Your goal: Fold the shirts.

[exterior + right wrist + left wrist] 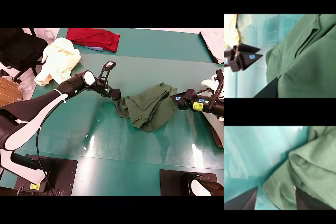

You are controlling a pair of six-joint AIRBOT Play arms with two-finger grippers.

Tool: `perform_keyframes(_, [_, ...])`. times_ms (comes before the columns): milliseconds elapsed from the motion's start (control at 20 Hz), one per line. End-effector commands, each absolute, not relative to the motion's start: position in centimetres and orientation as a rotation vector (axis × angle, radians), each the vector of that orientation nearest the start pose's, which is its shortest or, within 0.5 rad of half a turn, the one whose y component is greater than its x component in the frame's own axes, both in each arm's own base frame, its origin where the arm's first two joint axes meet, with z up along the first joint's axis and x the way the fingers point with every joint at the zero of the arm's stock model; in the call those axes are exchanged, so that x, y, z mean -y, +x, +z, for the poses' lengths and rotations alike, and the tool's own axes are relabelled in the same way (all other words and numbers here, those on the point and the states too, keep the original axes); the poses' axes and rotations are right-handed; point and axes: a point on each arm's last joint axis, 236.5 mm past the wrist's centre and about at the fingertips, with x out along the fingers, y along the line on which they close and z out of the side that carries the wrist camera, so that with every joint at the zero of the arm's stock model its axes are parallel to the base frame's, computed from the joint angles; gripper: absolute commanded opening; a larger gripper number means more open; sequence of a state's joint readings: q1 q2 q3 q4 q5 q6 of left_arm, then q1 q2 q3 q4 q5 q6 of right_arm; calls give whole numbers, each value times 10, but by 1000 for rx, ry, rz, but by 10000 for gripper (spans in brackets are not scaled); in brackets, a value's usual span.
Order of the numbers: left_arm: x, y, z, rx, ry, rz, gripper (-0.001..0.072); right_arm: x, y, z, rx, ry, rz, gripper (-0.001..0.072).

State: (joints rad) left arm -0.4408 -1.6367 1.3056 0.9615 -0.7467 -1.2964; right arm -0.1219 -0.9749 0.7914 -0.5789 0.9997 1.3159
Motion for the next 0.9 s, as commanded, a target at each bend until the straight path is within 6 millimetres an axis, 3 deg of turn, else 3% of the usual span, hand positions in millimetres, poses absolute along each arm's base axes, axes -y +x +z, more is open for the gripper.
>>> perform_keyframes(0, [305,423,-51,-1126,-182,-663,542,-125,353,82,-945,792,434,20])
perform_keyframes(150, [310,408,-63,-1197,-190,-699,542,-125,353,82,-945,793,434,21])
perform_keyframes(350, [326,395,-60,-1205,-197,-763,539,-125,354,83,-940,798,433,21])
perform_keyframes(400, [329,395,-59,-1196,-196,-764,472,-125,355,84,-938,801,435,21])
perform_keyframes(450, [331,396,-58,-1191,-199,-765,233,-125,354,84,-936,800,435,20])
perform_keyframes(500, [332,396,-58,-1188,-201,-766,62,-125,354,86,-930,796,437,21])
perform_keyframes(600, [333,397,-50,-1189,-212,-780,32,-120,356,97,-881,788,426,20])
perform_keyframes(700, [330,410,-12,-1143,-220,-814,31,-107,360,110,-826,784,400,20])
perform_keyframes(800, [313,444,70,-952,-234,-803,30,-95,365,146,-733,730,416,20])
perform_keyframes(850, [297,459,127,-828,-255,-771,30,-93,367,174,-665,699,434,20])
